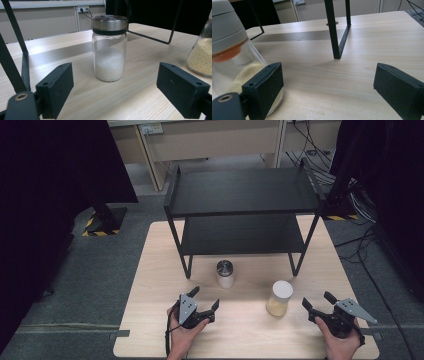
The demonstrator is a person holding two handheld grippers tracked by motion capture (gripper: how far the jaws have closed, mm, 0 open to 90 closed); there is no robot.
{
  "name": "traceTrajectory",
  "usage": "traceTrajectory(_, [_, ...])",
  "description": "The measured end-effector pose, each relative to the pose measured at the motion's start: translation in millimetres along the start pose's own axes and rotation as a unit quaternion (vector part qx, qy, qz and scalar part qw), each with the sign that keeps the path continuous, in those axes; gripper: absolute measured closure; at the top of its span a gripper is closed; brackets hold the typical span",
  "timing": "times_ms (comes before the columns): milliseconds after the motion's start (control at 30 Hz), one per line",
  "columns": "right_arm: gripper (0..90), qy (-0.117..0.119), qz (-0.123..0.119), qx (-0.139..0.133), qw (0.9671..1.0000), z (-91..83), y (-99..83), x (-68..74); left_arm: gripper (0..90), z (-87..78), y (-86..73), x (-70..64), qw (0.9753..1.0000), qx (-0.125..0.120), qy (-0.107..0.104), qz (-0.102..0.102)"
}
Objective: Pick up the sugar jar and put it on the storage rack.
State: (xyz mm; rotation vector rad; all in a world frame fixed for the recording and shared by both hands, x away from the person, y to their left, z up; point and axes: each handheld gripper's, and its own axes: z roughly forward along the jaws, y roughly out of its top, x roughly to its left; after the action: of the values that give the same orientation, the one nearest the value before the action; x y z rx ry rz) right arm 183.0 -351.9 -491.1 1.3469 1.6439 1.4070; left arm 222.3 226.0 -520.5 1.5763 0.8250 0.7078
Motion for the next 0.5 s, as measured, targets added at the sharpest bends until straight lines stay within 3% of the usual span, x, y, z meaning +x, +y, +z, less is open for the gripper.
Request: traceTrajectory(500, [8.7, 0.000, 0.002, 0.003, 1.0000, 0.7, 1.1, -0.3, 13.4, 14.3, 3.7, -5.1, 1.0000, 0.003, 0.002, 0.002])
